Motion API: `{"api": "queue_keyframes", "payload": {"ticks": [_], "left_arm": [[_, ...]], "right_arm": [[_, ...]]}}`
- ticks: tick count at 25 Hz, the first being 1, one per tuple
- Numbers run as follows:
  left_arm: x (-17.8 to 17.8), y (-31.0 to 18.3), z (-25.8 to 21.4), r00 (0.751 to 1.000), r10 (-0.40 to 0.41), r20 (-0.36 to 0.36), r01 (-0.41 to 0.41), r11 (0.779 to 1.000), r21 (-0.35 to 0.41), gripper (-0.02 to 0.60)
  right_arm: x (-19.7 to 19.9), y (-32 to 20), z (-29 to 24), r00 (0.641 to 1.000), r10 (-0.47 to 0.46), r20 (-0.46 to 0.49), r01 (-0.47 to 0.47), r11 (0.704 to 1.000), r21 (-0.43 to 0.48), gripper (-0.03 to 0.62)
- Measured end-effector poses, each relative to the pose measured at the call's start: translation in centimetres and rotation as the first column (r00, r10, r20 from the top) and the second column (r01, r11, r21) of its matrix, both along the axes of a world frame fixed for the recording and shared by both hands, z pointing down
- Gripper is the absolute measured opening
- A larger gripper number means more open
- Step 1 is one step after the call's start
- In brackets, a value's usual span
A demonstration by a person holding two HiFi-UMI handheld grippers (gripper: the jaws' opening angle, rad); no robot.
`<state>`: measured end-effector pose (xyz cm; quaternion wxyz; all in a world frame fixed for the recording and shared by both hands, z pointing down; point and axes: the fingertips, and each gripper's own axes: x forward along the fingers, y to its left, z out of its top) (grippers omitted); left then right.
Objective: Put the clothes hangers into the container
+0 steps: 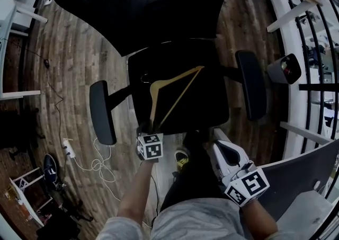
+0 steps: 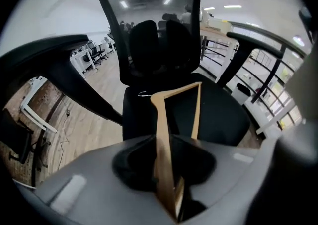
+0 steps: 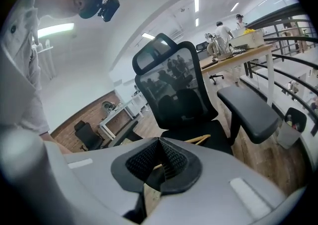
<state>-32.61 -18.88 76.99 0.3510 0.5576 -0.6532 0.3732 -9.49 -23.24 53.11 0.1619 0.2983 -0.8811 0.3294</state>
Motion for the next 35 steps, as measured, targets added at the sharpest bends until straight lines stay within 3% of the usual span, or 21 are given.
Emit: {"api": "queue_keyframes", "payload": {"ticks": [2,6,11,13,15,16,21,27,30,31,32,35], "left_arm": [[0.2,0.0,-0.2,1.000,-0.009,-0.018,0.009,1.000,0.018,0.089],[0.1,0.4,2.4,0.998,-0.030,-0.061,0.029,0.999,-0.020,0.089],[0.1,1.2,5.6,0.999,0.034,-0.033,-0.037,0.996,-0.078,0.095],[0.5,2.3,6.3,0.998,0.056,-0.035,-0.059,0.994,-0.090,0.142],[1.2,3.9,7.4,0.997,0.065,-0.047,-0.070,0.991,-0.116,0.260],[1.5,4.7,8.0,0.996,0.070,-0.048,-0.076,0.988,-0.134,0.287],[2.5,7.8,11.0,0.994,0.107,-0.024,-0.109,0.964,-0.241,0.345],[1.6,7.5,12.8,0.992,0.069,0.105,-0.036,0.958,-0.285,0.331],[1.7,7.3,12.5,0.992,0.072,0.106,-0.040,0.959,-0.282,0.266],[1.6,7.5,12.3,0.992,0.069,0.103,-0.038,0.960,-0.279,0.221],[1.4,7.7,12.0,0.993,0.065,0.102,-0.035,0.961,-0.276,0.126],[0.8,7.9,11.1,0.994,0.061,0.091,-0.036,0.966,-0.255,0.123]], "right_arm": [[0.4,0.4,-0.3,1.000,0.008,0.004,-0.008,1.000,0.010,-0.002],[0.9,1.3,0.7,1.000,0.006,-0.023,-0.006,1.000,0.005,-0.002],[1.0,1.2,1.8,0.999,-0.004,-0.052,0.004,1.000,0.000,-0.002],[1.0,1.3,1.9,0.999,-0.001,-0.051,0.001,1.000,-0.009,-0.002],[1.1,1.6,2.3,0.999,-0.003,-0.053,0.002,1.000,-0.022,-0.002],[1.0,1.9,2.5,0.999,-0.008,-0.054,0.006,1.000,-0.030,-0.002],[-0.5,3.3,3.3,0.997,-0.057,-0.059,0.053,0.997,-0.064,-0.002],[-0.9,3.1,4.7,0.996,-0.056,-0.067,0.050,0.995,-0.091,-0.002],[-1.1,2.3,5.2,0.997,-0.047,-0.065,0.040,0.994,-0.098,-0.002],[-1.2,2.2,5.1,0.997,-0.043,-0.062,0.037,0.994,-0.101,-0.002],[-1.3,2.1,5.1,0.998,-0.040,-0.056,0.034,0.994,-0.105,-0.002],[-1.6,2.0,4.5,0.999,-0.038,-0.038,0.033,0.994,-0.105,-0.002]]}}
